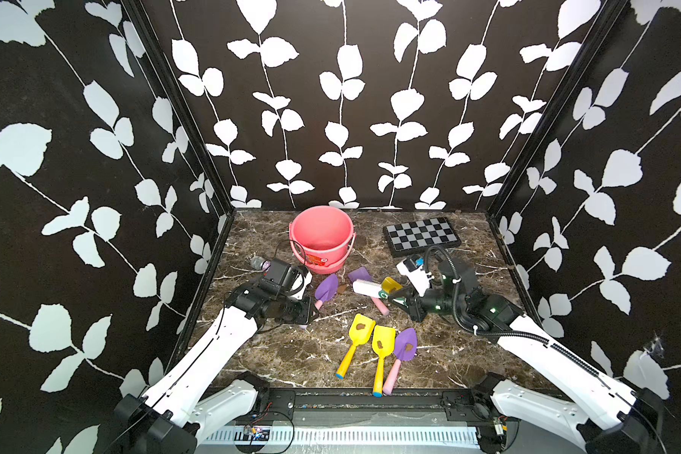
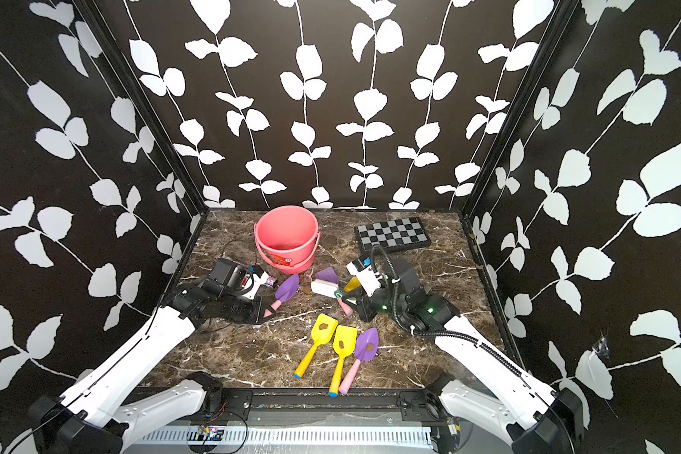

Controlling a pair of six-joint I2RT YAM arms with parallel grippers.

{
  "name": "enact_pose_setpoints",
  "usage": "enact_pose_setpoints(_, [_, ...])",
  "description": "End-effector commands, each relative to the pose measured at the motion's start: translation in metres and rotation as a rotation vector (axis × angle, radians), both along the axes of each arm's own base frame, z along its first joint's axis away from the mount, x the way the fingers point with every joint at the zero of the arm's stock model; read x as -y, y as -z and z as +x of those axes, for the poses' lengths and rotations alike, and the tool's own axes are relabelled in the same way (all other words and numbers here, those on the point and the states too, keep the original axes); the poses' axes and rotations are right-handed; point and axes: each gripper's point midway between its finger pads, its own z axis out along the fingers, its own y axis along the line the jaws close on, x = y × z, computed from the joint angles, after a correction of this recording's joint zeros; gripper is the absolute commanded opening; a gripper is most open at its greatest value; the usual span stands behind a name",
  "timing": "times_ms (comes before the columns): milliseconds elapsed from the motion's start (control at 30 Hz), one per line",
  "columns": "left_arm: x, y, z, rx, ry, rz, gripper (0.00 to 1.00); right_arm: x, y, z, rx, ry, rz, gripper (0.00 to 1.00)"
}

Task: Brush the soil off the hand trowel and place it into the bucket
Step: Brush off the soil from the hand trowel.

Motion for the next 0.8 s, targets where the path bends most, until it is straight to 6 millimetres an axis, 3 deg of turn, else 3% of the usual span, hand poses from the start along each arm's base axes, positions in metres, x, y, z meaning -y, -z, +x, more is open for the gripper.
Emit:
enact_pose_setpoints(0, [-0.003, -0.013, -0.015, -0.049, 0.034, 0.003, 0.00, 0.007, 0.008, -0.005, 0.244, -0.092, -0.192, 0.00])
enact_pose_setpoints(300, [0.025, -0.034, -0.015, -0.130, 0.052, -0.156, 0.00, -0.051, 0.021, -0.035, 0.636, -0.398, -0.382, 0.00])
enact_pose_setpoints(567, [0.030, -0.023, -0.011, -0.162, 0.019, -0.178, 0.00, -0.092, 0.020, -0.050, 0.808, -0.548, -0.362, 0.00])
enact_pose_setpoints(767, [0.037, -0.017, -0.010, -0.182, 0.007, -0.232, 0.00, -0.103, 0.017, -0.044, 0.849, -0.527, -0.336, 0.00])
